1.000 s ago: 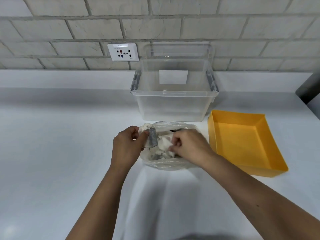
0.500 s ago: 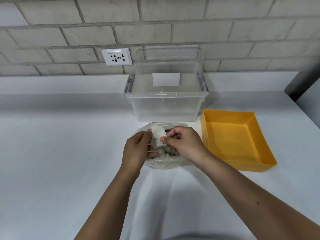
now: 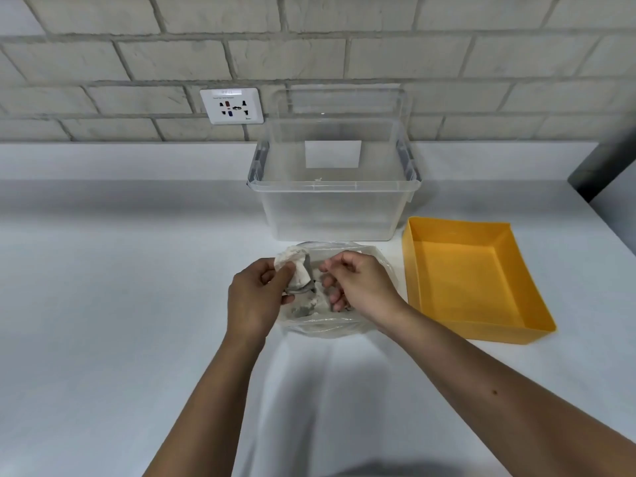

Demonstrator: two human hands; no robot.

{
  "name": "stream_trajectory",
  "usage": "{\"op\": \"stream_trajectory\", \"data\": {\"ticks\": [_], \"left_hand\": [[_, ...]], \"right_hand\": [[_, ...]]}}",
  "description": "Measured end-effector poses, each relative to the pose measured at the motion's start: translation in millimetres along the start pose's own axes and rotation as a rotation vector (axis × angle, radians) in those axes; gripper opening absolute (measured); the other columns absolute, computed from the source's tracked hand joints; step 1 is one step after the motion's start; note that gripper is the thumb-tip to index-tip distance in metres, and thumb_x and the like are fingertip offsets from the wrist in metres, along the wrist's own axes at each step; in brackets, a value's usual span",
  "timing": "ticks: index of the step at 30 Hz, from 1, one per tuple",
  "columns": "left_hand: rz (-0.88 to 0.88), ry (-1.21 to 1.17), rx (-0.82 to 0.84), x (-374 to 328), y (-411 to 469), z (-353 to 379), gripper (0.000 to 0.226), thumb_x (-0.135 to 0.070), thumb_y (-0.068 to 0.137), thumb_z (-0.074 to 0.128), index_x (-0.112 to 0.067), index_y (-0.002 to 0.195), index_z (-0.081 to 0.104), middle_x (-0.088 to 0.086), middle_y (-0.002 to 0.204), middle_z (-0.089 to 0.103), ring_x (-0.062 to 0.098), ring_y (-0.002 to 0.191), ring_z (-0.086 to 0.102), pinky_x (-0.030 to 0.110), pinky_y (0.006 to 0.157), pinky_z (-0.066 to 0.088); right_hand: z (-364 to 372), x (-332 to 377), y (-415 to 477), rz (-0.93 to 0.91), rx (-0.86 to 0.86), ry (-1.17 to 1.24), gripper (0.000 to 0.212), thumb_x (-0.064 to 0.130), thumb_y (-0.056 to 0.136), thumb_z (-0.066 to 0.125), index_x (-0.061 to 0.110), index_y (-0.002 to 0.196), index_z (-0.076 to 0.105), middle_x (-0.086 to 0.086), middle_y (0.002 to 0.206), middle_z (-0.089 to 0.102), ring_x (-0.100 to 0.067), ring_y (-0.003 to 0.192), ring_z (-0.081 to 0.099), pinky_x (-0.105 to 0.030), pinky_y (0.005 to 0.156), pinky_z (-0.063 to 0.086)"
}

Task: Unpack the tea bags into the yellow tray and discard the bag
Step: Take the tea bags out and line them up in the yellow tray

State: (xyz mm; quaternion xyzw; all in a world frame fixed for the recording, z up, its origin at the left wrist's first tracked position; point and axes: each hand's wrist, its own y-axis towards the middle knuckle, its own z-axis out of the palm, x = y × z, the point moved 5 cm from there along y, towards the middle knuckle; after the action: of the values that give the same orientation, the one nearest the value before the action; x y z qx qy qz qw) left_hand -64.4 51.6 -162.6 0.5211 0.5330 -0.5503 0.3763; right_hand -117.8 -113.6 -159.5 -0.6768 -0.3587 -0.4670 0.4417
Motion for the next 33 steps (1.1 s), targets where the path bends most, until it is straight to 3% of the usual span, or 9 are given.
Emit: {"op": "stream_trajectory", "data": {"ticks": [3, 6, 8, 13, 20, 27, 30, 33], "left_hand": [[-0.004, -0.037, -0.025, -0.3, 5.9, -10.4, 0.006, -0.014, 0.093, 0.067, -0.014, 0.091, 0.073, 0.007, 0.080, 0.074, 0.021, 0.080, 0.072, 0.027, 0.066, 0.060], [-0.016, -0.056, -0.017, -1.5, 7.5, -12.8, 0.006, -0.013, 0.093, 0.066, -0.012, 0.094, 0.072, 0.005, 0.078, 0.074, 0.020, 0.081, 0.072, 0.025, 0.064, 0.059], [-0.015, -0.056, -0.011, -2.7, 7.1, -13.8, 0.007, -0.013, 0.093, 0.066, -0.011, 0.095, 0.072, 0.005, 0.078, 0.074, 0.020, 0.081, 0.072, 0.026, 0.064, 0.059], [0.007, -0.077, -0.026, -10.8, 6.2, -17.1, 0.008, -0.013, 0.093, 0.065, -0.009, 0.096, 0.071, 0.001, 0.076, 0.075, 0.019, 0.079, 0.072, 0.025, 0.063, 0.059], [0.054, -0.115, 0.087, -35.8, -1.2, 24.5, 0.007, -0.014, 0.094, 0.064, -0.010, 0.094, 0.071, 0.000, 0.075, 0.075, 0.015, 0.076, 0.072, 0.028, 0.067, 0.060], [0.054, -0.144, 0.268, -51.7, -13.2, 106.1, 0.011, -0.013, 0.094, 0.064, -0.008, 0.101, 0.072, 0.012, 0.089, 0.076, 0.019, 0.080, 0.072, 0.023, 0.066, 0.059], [0.049, -0.099, 0.316, -48.5, -14.7, 132.6, 0.010, -0.013, 0.095, 0.064, -0.011, 0.100, 0.073, 0.011, 0.089, 0.076, 0.017, 0.080, 0.072, 0.024, 0.066, 0.060], [0.023, -0.065, 0.330, -41.5, -10.8, 146.6, 0.009, -0.014, 0.095, 0.064, -0.010, 0.098, 0.072, 0.014, 0.090, 0.075, 0.020, 0.083, 0.072, 0.025, 0.067, 0.060]], "right_hand": [[4.0, -5.9, 10.3, -0.101, 0.031, -0.433, 0.011, 0.015, 0.091, 0.062, 0.009, 0.090, 0.070, 0.004, 0.065, 0.063, -0.006, 0.050, 0.056, -0.026, 0.055, 0.049], [22.3, -14.9, 14.0, -0.087, 0.135, -0.758, 0.015, 0.029, 0.078, 0.075, 0.018, 0.089, 0.071, 0.001, 0.083, 0.069, -0.017, 0.079, 0.064, -0.032, 0.071, 0.053], [30.3, -14.2, 13.4, -0.102, 0.110, -0.849, 0.019, 0.035, 0.075, 0.077, 0.023, 0.086, 0.068, 0.003, 0.087, 0.069, -0.020, 0.087, 0.062, -0.031, 0.069, 0.050], [9.6, 4.2, 0.1, -0.246, -0.031, -0.779, 0.017, 0.037, 0.075, 0.078, 0.026, 0.078, 0.066, 0.011, 0.075, 0.061, -0.013, 0.077, 0.060, -0.029, 0.067, 0.049], [-74.1, 39.2, -26.5, -0.351, -0.111, -0.574, 0.010, 0.026, 0.081, 0.077, 0.023, 0.079, 0.068, 0.012, 0.077, 0.068, -0.004, 0.058, 0.059, -0.022, 0.061, 0.047], [-205.9, 44.9, -20.8, -0.281, -0.265, -0.646, 0.005, 0.017, 0.084, 0.074, 0.021, 0.087, 0.072, 0.009, 0.075, 0.069, -0.008, 0.062, 0.066, -0.025, 0.065, 0.053], [-225.5, 21.5, 2.2, -0.207, -0.237, -0.669, 0.008, 0.014, 0.085, 0.072, 0.021, 0.085, 0.072, 0.004, 0.074, 0.071, -0.006, 0.059, 0.065, -0.026, 0.065, 0.052], [-216.6, -2.3, 26.8, -0.152, -0.159, -0.671, 0.005, 0.013, 0.086, 0.072, 0.013, 0.091, 0.074, -0.003, 0.082, 0.073, -0.013, 0.070, 0.066, -0.030, 0.072, 0.053]]}}
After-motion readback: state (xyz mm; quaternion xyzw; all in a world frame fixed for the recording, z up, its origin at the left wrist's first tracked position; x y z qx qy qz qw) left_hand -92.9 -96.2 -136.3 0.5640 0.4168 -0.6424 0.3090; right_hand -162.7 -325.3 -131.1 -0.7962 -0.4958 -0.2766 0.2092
